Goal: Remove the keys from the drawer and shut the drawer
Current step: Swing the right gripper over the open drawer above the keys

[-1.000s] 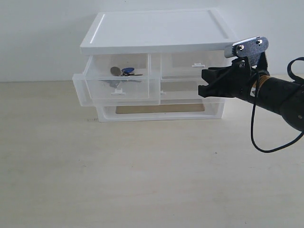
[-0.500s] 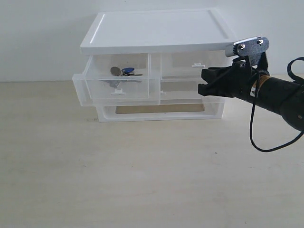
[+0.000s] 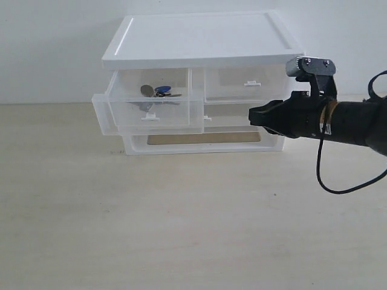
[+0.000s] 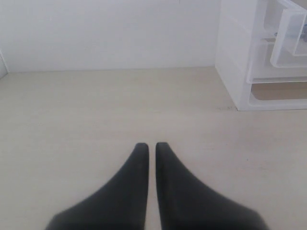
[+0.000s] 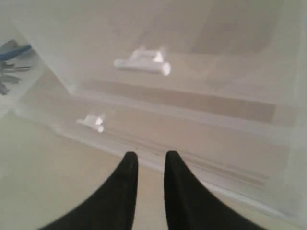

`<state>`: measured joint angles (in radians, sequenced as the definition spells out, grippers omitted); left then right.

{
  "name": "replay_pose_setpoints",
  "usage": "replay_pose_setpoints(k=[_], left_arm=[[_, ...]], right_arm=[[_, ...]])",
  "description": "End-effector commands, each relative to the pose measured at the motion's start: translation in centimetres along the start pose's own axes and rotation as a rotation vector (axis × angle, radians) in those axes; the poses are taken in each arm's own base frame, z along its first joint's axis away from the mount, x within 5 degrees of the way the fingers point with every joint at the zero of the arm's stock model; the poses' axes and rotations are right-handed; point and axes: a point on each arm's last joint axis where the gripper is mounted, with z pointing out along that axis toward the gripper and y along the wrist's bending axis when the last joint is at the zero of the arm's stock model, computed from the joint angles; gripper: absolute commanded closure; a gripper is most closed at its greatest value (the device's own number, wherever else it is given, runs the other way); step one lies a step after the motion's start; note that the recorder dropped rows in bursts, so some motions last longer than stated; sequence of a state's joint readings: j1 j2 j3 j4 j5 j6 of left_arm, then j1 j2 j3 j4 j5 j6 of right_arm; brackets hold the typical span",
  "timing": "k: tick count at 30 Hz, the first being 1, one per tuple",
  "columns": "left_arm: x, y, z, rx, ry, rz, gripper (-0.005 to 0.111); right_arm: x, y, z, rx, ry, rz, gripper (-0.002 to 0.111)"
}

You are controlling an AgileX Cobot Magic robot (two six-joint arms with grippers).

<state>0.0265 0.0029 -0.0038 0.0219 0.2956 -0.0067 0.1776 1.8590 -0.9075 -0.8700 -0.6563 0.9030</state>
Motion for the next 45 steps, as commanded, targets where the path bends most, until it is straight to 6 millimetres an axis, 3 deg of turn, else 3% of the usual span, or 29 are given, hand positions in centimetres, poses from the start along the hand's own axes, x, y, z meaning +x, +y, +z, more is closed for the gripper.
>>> replay_pose_setpoints(k=[1,7,10,13,15,18,23,27,30,33,35,38,41,45], left_arm=[[0.1,0.0,0.0,-0.003,0.005,0.0,0.102],[0.1,0.0,0.0,-0.003,0.005,0.0,0.102],[0.1,0.0,0.0,-0.003,0.005,0.0,0.102],[0.1,0.0,0.0,-0.003,0.005,0.0,0.102],[0.1,0.0,0.0,-0.003,0.005,0.0,0.102],[0.1,0.0,0.0,-0.003,0.005,0.0,0.102],[0.1,0.0,0.0,-0.003,0.005,0.0,0.102],[0.1,0.0,0.0,-0.003,0.005,0.0,0.102],[0.1,0.0,0.0,-0.003,0.005,0.0,0.102],[0.1,0.0,0.0,-0.003,0.005,0.0,0.102],[0.1,0.0,0.0,-0.003,0.005,0.0,0.102],[0.1,0.0,0.0,-0.003,0.005,0.0,0.102],[0.1,0.0,0.0,-0.003,0.005,0.0,0.102],[0.1,0.0,0.0,-0.003,0.005,0.0,0.102]], right_arm=[[-2.0,1.5,-1.7,-0.06,-0.007,-0.044,0.091],[-5.0,4.8,-4.6,-0.226,-0.046,-0.066,0.091],[-7.6,7.1,-6.0,-0.347,-0.031,-0.089,0.091],[-10.3,9.2,-6.4,-0.358,-0.016,-0.194,0.089],[-11.7,11.2,-6.0,-0.353,0.013,-0.285,0.078],[-14.4,14.3,-5.6,-0.304,-0.047,-0.268,0.054],[-17.3,18.6,-4.9,-0.3,-0.181,-0.382,0.052],[-17.6,20.8,-2.9,-0.169,-0.269,-0.626,0.052],[-16.3,21.4,-0.8,0.014,-0.268,-0.769,0.053],[-14.7,21.7,1.1,0.22,-0.245,-0.803,0.053],[-13.8,21.6,1.9,0.368,-0.201,-0.837,0.054],[-12.8,21.2,3.0,0.505,-0.004,-0.832,0.057],[-13.0,21.7,3.7,0.443,0.157,-0.784,0.058],[-13.9,23.8,3.3,0.242,0.228,-0.728,0.058]])
